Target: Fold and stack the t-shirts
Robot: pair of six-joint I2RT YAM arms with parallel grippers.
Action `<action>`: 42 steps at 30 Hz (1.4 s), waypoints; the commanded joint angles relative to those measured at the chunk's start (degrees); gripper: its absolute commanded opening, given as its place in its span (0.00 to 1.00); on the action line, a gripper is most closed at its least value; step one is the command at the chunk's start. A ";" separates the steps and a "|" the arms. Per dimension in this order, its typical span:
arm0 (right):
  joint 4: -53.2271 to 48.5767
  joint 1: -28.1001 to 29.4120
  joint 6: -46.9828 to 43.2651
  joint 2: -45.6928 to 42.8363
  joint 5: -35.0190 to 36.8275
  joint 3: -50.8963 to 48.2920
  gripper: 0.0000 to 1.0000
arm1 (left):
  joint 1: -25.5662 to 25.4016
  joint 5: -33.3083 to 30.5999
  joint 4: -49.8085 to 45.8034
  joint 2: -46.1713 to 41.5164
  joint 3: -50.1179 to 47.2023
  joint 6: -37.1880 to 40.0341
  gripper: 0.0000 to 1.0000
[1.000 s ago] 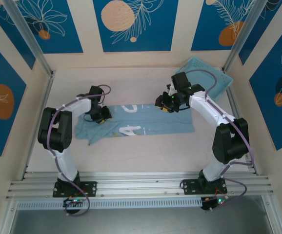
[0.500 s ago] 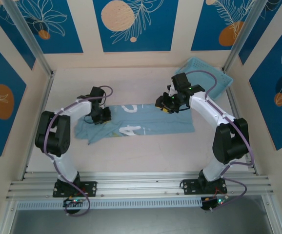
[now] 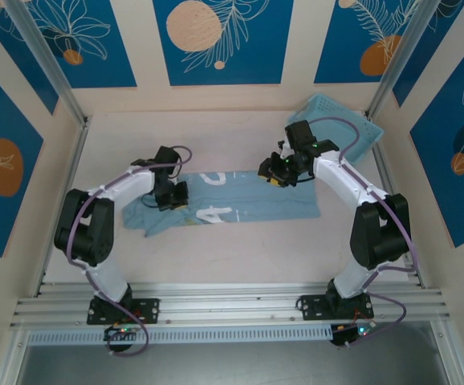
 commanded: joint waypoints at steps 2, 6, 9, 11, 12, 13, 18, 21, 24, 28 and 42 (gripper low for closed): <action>-1.08 -0.50 0.97 -1.06 -1.35 -0.98 0.36 | -2.48 2.79 -4.22 -2.65 -2.74 -4.33 0.00; -0.67 -0.66 0.51 -0.94 -3.40 -1.08 0.36 | -4.45 3.87 -4.27 -2.55 -4.08 -7.59 0.00; 3.00 -0.62 -0.63 -1.21 -10.20 -2.08 0.36 | -5.69 4.61 -3.71 -1.65 -4.99 -8.91 0.00; 5.55 -0.49 -0.99 -2.07 -14.20 -2.97 0.36 | -6.26 5.56 -2.89 -1.40 -5.52 -9.45 0.01; 6.79 -0.47 -1.01 -2.77 -15.89 -3.63 0.36 | -6.40 6.70 -2.29 -1.40 -5.87 -9.71 0.03; 7.86 -0.49 -0.88 -3.39 -17.47 -4.22 0.36 | -6.39 8.07 -1.50 -1.42 -6.22 -9.94 0.05; 7.24 -0.67 -0.85 -5.31 -17.76 -6.02 0.37 | -5.03 12.76 -1.03 -2.79 -6.20 -7.99 0.31; 6.97 -0.75 -1.09 -5.85 -17.66 -6.90 0.37 | 0.52 8.62 -5.01 -5.60 -5.42 -5.45 0.39; 6.88 -0.49 -1.36 -6.06 -17.75 -7.32 0.37 | 8.83 5.46 -6.09 -8.39 -5.97 -2.37 0.35; 7.64 -0.02 -1.63 -5.88 -18.86 -7.47 0.37 | 17.27 -0.88 -7.86 -7.55 -4.91 4.83 0.30; 10.92 1.71 0.04 -6.08 -21.01 -7.92 0.38 | 22.36 -3.15 0.77 -0.81 -5.70 12.76 0.25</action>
